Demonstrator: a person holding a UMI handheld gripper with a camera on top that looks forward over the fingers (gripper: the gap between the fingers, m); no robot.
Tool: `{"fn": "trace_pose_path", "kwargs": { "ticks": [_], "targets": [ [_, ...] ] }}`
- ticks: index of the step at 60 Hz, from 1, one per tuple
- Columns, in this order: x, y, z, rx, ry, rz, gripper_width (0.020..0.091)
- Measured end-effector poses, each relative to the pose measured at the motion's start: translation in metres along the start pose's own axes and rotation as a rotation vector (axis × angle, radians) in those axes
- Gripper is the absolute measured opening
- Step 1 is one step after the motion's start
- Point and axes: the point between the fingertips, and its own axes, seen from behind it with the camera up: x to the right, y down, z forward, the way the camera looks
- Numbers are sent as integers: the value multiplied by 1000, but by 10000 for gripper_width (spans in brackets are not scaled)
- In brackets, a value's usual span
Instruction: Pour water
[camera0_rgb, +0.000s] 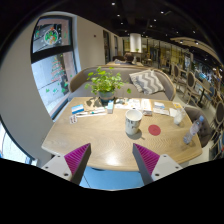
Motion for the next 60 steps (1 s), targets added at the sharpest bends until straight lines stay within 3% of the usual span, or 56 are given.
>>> {"fn": "trace_pose_path", "kwargs": {
  "ticks": [8, 42, 51, 60],
  "targets": [
    [23, 1, 1, -3, 27, 43, 860],
    [380, 75, 60, -21, 169, 192, 850],
    [459, 78, 91, 8, 216, 185, 854],
    [497, 64, 130, 54, 225, 150, 855]
  ]
}}
